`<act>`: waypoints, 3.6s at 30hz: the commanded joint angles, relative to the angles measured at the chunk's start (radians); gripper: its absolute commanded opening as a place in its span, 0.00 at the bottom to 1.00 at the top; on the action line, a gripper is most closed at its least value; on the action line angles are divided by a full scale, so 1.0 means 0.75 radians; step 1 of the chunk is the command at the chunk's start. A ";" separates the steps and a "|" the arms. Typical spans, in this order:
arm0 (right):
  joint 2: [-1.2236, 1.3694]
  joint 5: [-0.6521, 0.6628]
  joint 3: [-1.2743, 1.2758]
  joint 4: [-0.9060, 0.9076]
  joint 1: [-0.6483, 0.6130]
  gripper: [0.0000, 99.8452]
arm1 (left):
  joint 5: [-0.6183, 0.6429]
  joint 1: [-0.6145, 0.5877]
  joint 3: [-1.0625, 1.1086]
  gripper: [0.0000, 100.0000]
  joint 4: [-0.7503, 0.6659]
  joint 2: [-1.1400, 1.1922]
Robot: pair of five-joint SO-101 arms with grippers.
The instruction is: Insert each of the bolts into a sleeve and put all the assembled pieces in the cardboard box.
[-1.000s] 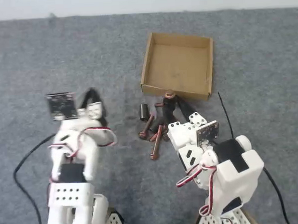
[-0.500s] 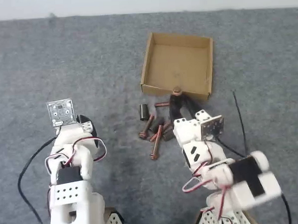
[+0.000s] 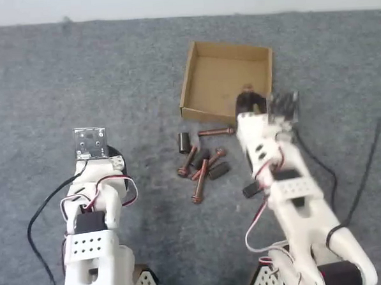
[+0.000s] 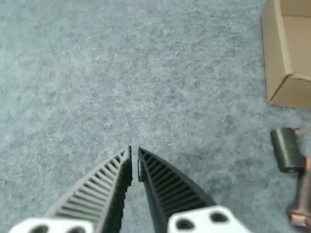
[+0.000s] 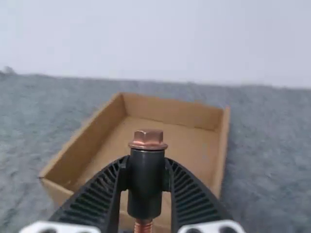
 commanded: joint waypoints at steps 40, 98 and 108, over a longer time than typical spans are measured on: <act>0.907 -0.063 -1.479 1.145 -0.024 0.02 | -0.037 0.027 -0.064 0.02 0.106 0.012; 0.977 0.354 -1.516 1.376 -0.294 0.03 | -0.090 0.029 -0.056 0.02 0.080 0.012; 0.946 0.747 -1.608 1.736 -0.285 0.14 | -0.090 0.029 -0.056 0.02 0.080 0.012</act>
